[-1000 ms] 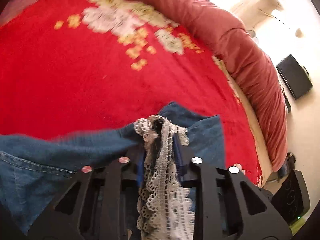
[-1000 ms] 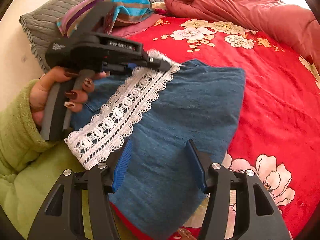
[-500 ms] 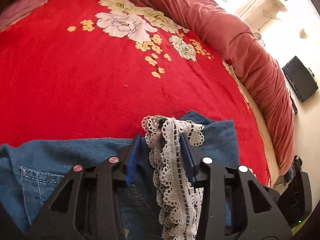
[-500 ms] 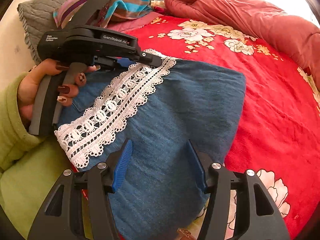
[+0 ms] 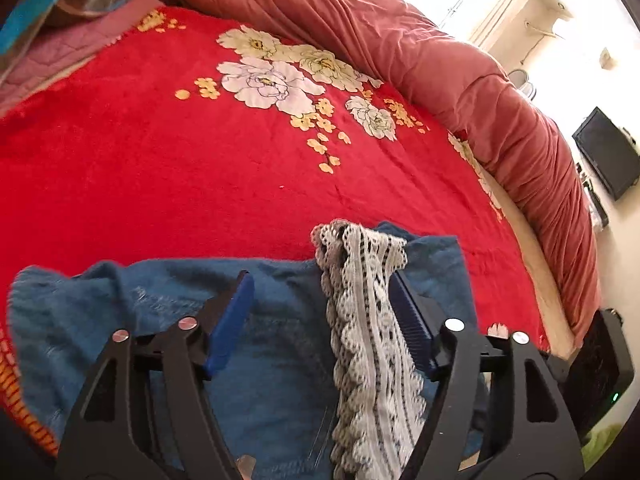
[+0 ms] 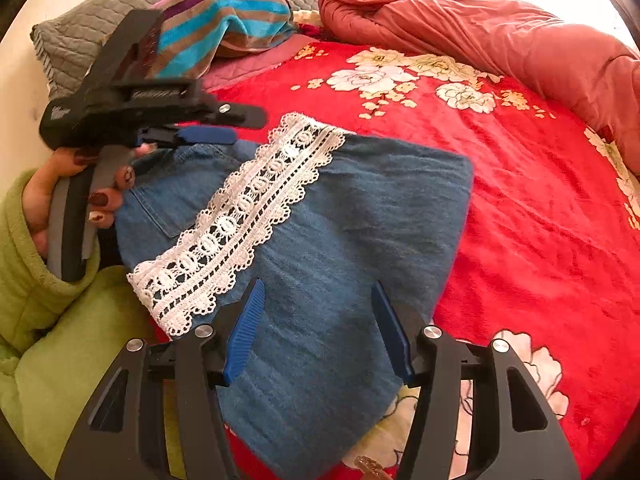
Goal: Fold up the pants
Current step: 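Lower the lace hem onto the pants and open the left gripper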
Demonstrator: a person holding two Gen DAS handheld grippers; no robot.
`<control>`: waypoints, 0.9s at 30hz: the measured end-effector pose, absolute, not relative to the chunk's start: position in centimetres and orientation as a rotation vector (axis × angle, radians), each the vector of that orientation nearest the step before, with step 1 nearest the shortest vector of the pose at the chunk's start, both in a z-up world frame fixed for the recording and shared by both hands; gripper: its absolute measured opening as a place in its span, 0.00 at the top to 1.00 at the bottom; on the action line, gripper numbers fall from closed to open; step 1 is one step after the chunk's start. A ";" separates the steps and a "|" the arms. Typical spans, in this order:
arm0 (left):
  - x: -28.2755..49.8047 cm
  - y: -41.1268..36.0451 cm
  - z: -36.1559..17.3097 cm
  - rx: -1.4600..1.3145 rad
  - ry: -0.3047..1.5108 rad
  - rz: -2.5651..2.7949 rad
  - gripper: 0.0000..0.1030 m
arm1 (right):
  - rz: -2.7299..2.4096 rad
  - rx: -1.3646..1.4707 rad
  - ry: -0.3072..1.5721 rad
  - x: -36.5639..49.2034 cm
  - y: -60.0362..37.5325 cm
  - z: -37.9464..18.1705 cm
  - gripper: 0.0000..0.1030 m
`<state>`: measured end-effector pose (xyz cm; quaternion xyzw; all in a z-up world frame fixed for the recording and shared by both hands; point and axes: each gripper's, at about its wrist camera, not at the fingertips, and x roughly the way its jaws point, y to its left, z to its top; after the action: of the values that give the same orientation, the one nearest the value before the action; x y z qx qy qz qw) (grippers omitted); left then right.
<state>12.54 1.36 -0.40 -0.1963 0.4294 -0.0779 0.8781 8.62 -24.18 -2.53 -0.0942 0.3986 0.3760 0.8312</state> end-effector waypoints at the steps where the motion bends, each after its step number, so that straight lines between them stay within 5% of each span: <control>1: 12.0 1.4 -0.3 -0.403 0.898 -0.155 0.37 | 0.796 -0.199 0.842 8.6 -24.3 -2.4 0.47; 6: 9.7 2.0 -0.5 -0.426 0.914 -0.146 0.36 | 0.789 -0.190 0.819 8.3 -25.0 -1.7 0.46; 7: 9.0 2.1 -0.5 -0.426 0.914 -0.148 0.36 | 0.787 -0.188 0.816 8.3 -25.1 -1.5 0.35; 8: 8.4 2.1 -0.4 -0.420 0.913 -0.147 0.36 | 0.781 -0.180 0.805 8.2 -25.2 -1.4 0.14; 15: 4.1 0.3 0.0 -0.416 0.932 -0.195 0.53 | 0.800 -0.166 0.773 7.7 -25.5 -0.7 0.13; 27: 4.0 -3.8 -3.7 -0.374 1.125 -0.247 0.43 | 0.810 -0.148 0.757 7.1 -26.4 -0.4 0.13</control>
<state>4.03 -3.80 -3.70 -0.1759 0.5287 -0.1162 0.8222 7.15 -26.40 -0.35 -0.0701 0.3591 0.3841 0.8477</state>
